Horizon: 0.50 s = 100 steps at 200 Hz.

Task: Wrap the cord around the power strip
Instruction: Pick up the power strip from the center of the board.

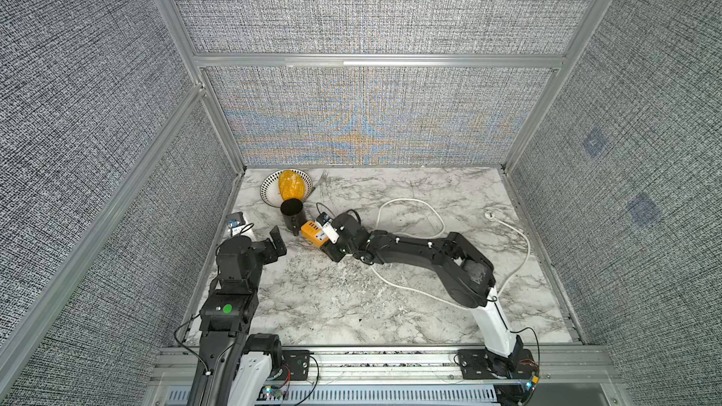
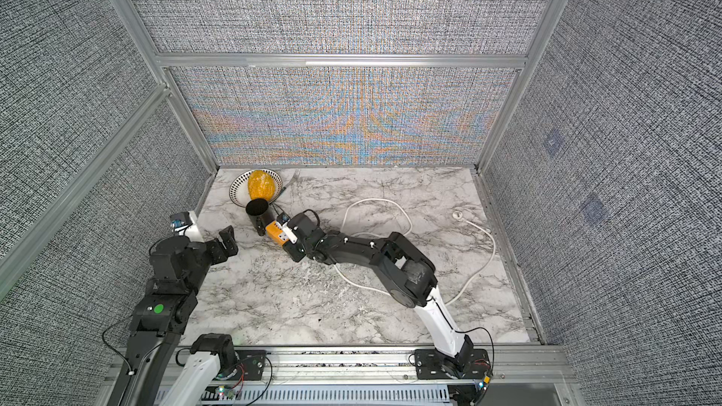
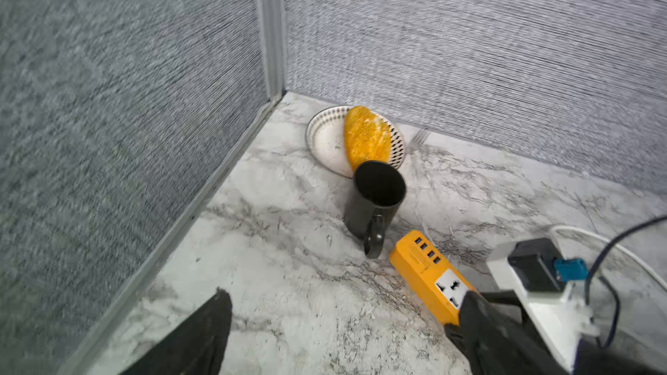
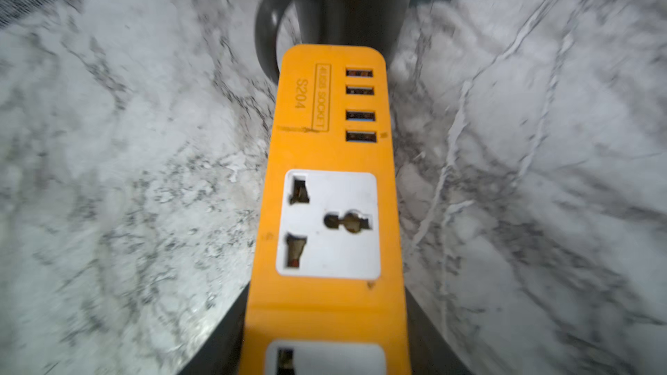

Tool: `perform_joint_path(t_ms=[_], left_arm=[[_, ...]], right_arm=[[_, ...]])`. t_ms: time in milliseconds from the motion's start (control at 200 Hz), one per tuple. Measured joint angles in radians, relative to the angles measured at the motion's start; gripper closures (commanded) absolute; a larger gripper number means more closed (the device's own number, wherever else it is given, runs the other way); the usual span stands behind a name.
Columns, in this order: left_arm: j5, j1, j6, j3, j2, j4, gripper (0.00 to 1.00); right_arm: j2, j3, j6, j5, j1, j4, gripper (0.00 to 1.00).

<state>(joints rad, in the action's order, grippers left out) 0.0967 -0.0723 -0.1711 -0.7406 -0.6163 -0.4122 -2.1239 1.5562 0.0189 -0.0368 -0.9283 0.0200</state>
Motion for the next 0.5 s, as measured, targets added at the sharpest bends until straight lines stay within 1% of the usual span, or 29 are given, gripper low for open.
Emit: perform_joint_path(t_ms=[85, 145, 240, 315, 415, 500], left_arm=[[-0.143, 0.0, 0.172, -0.066, -0.034, 0.016, 0.01], [-0.281, 0.0, 0.309, -0.113, -0.057, 0.005, 0.01], [-0.53, -0.005, 0.539, -0.187, -0.092, -0.067, 0.01], [-0.678, -0.018, 0.674, -0.245, -0.128, -0.143, 0.01], [-0.806, -0.05, 0.793, -0.311, -0.188, -0.233, 0.01], [-0.866, -0.092, 0.859, -0.353, -0.241, -0.311, 0.01]], right_arm=[[0.094, 0.008, -0.086, -0.07, 0.043, 0.073, 1.0], [0.154, 0.013, -0.166, -0.127, 0.077, 0.147, 1.0], [0.25, 0.009, -0.315, -0.198, 0.132, 0.302, 1.0], [0.335, -0.013, -0.431, -0.22, 0.158, 0.401, 1.0], [0.457, -0.062, -0.588, -0.243, 0.164, 0.48, 1.0], [0.544, -0.103, -0.701, -0.264, 0.163, 0.501, 1.0]])
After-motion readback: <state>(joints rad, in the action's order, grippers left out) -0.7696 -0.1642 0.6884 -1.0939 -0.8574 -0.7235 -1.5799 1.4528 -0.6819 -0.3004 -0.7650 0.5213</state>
